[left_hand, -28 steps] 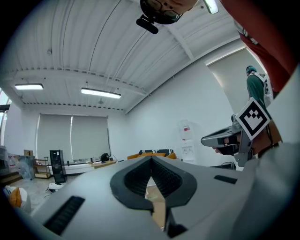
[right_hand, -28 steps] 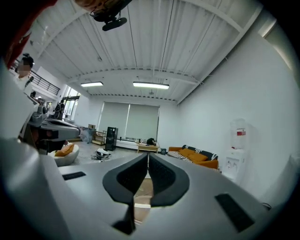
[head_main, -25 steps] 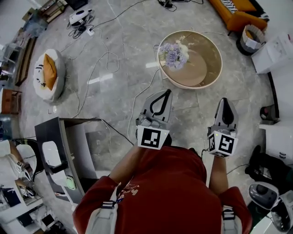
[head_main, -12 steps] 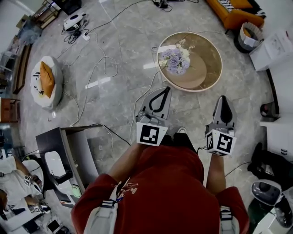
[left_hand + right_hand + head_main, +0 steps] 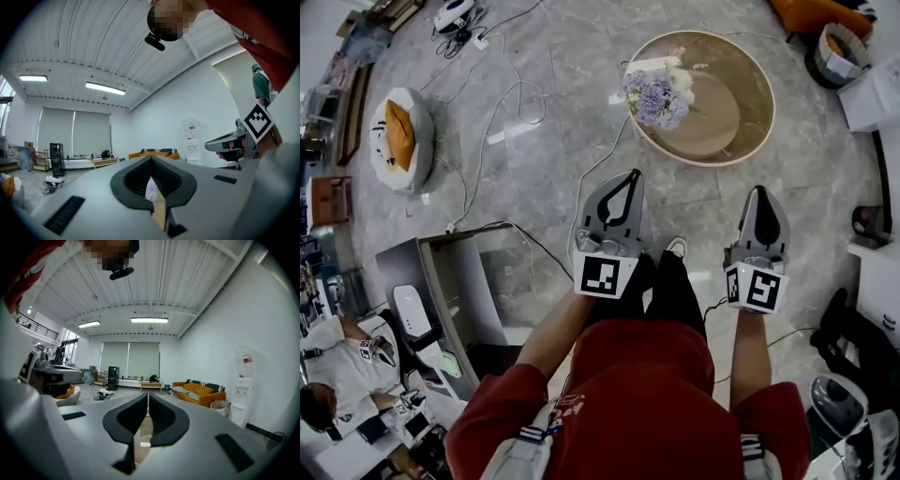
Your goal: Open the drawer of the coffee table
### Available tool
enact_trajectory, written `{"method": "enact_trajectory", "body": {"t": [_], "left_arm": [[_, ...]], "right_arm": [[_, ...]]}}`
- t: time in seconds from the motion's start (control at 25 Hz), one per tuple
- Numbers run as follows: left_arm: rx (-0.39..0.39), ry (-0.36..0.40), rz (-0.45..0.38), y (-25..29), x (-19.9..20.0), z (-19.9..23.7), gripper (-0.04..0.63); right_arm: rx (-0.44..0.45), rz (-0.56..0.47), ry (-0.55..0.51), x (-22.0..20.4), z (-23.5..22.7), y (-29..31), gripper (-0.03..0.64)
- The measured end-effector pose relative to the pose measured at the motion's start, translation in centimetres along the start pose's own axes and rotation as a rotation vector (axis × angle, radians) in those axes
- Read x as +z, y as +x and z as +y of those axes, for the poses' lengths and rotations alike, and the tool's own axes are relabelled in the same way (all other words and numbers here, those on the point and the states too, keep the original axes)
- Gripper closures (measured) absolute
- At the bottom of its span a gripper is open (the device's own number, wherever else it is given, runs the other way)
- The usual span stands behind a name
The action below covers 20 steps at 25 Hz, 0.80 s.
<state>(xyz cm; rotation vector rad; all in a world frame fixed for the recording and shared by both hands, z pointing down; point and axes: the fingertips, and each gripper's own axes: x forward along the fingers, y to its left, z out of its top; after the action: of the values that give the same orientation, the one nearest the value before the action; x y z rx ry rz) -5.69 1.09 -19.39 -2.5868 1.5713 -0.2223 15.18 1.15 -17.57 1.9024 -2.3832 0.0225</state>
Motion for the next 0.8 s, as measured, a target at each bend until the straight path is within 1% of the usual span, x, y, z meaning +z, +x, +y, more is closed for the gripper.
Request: {"method": "enact_trajectory", "body": {"t": [0.04,0.12,0.24,0.32,0.44,0.52,0.64,0.72,0.8], "left_arm": [[0.006,0.005,-0.003,0.4,-1.2,-0.4,0.581],[0.008,0.045,-0.043,0.8,-3.3,-1.3,0.581],[0.025,0.053,-0.041,1.3,-9.0,-1.7,0.581],[0.042,0.052,-0.036,1.7,-14.4,-1.7,0.581],[0.050,0.011,-0.008,0.9,-23.8,-1.9,0.581],[0.058,0.012,-0.027,0.6,-29.7,-1.9,0.581],[0.065,0.042,-0.064,1.8,-38.9,-2.2,0.581],[0.057,0.049,-0.072,2.8,-44.9,-3.0,0.581],[0.051,0.051,-0.097,4.0,-50.2,-3.7,0.581]], "right_arm": [[0.016,0.013,0.003,-1.7,0.0,0.2,0.592],[0.053,0.049,0.010,-5.5,0.5,0.0,0.592],[0.080,0.090,0.028,-12.0,1.4,0.5,0.592],[0.077,0.106,0.036,-17.6,2.2,1.2,0.592],[0.072,0.126,-0.011,-26.8,4.9,1.6,0.592],[0.075,0.128,-0.005,-32.9,6.7,2.5,0.592],[0.064,0.115,0.010,-42.2,8.1,4.5,0.592],[0.055,0.101,-0.002,-48.0,8.5,5.9,0.592],[0.044,0.079,-0.028,-53.2,8.5,7.4,0.592]]}}
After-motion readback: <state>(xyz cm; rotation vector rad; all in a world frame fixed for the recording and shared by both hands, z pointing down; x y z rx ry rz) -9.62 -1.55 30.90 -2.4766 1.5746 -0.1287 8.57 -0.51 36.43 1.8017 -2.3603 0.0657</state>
